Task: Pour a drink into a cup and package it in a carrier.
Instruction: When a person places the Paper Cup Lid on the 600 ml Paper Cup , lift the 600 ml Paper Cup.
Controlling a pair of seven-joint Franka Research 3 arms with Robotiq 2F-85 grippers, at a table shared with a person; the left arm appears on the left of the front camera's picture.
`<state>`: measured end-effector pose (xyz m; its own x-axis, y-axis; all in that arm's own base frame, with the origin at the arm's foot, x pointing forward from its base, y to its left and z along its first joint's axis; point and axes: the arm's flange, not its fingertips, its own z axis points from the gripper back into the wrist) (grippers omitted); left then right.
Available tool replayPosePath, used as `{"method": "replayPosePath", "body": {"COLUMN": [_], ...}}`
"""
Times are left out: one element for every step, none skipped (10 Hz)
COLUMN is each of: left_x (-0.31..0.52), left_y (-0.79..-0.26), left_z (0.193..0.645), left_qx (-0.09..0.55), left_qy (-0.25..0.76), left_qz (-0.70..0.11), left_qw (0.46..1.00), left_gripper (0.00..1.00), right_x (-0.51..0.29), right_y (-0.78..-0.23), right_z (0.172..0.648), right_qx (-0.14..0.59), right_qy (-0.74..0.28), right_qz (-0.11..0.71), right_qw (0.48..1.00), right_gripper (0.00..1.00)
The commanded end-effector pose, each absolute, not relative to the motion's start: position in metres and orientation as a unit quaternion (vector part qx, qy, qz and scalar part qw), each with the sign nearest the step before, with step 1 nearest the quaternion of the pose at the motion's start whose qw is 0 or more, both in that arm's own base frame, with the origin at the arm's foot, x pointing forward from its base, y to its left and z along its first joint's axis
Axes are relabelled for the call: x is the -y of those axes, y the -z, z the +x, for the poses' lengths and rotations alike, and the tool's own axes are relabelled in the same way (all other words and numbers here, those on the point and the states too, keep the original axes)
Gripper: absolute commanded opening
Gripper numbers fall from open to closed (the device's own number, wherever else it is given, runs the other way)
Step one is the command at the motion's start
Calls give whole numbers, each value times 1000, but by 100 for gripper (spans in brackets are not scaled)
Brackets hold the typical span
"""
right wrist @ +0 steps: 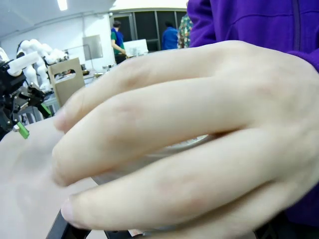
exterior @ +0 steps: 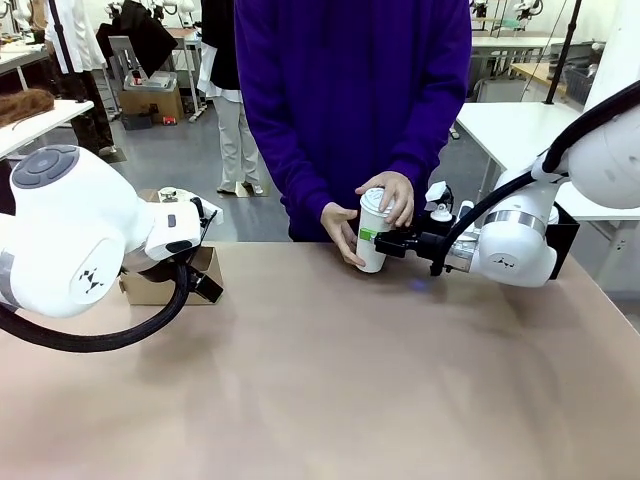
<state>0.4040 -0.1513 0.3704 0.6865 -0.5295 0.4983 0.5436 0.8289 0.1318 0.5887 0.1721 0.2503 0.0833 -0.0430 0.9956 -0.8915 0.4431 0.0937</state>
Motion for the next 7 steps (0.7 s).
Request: {"method": "replayPosePath", "body": {"left_x": [151,151,151,151,151,151,151], "left_y": [-371,-371,-371,-371,-371,-371,-371], "left_z": [404,404,404,404,404,404,404], "left_qx": [267,267,267,267,267,267,267], "left_qy": [293,293,293,293,293,293,293], "left_qz": [-14,-14,-14,-14,-14,-14,-14], "left_qw": [918,918,918,918,918,918,918], "left_gripper": [100,100,100,100,100,100,100], "right_x": [-175,-175,-175,-175,-175,-175,-175], "right_y": [-258,-258,-258,-258,-258,-258,-258], "right_z": [587,587,587,587,587,587,587], "right_qx": [587,587,587,587,587,587,587], "right_qy": [-343,-343,-343,-343,-343,-343,-343], "right_qz": [402,402,402,402,402,402,402], "right_qw": [614,614,614,614,614,614,614], "right_gripper": [80,80,80,80,80,80,80]}}
